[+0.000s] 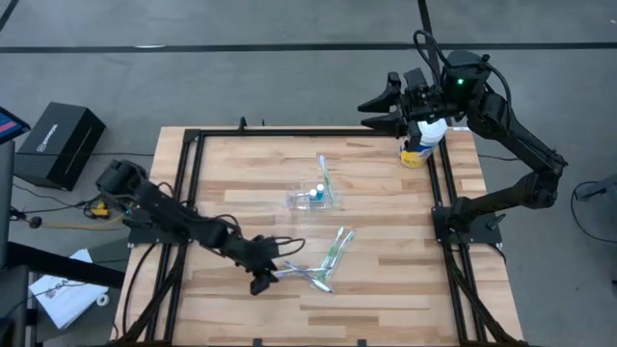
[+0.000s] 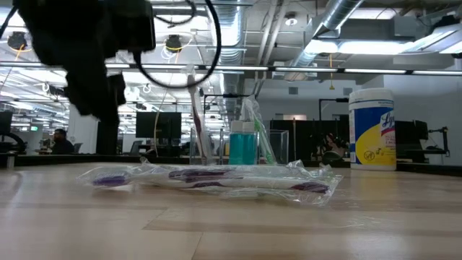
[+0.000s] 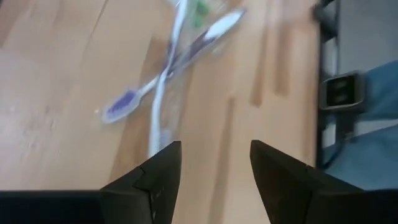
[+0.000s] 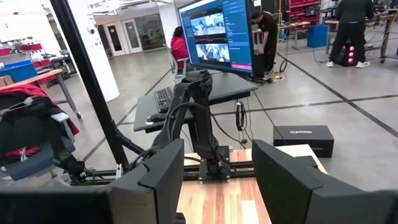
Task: Pick & Place toothbrushing station
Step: Put the bottom purple toothbrush into the transparent organizer
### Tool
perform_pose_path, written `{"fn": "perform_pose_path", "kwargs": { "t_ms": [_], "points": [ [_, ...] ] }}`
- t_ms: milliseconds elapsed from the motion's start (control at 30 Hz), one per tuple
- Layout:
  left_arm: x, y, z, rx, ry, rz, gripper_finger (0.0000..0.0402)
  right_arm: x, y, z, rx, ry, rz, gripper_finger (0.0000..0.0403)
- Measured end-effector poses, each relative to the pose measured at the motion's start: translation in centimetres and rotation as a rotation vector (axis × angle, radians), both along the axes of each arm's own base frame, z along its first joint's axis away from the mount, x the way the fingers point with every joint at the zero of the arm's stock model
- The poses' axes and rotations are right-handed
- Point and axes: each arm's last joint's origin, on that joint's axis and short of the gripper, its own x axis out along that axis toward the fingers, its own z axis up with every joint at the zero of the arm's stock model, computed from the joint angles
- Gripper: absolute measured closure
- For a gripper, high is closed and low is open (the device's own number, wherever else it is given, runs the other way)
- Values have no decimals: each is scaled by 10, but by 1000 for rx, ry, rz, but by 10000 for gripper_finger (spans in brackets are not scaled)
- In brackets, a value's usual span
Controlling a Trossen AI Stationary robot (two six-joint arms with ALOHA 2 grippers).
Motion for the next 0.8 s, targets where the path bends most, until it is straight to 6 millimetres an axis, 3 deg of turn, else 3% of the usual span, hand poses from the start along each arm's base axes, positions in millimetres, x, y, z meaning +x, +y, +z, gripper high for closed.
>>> {"fn": "perform_pose_path", "kwargs": {
  "t_ms": [200, 533, 800],
  "points": [
    [5, 0, -24, 37, 86, -28, 215, 0, 0, 0, -1, 0, 1, 223],
    [12, 6, -47, 87, 152, -26, 215, 0, 0, 0, 10, 1, -1, 223],
    [14, 9, -49, 94, 156, -58, 235, 0, 0, 0, 9, 0, -2, 223]
  ]
}}
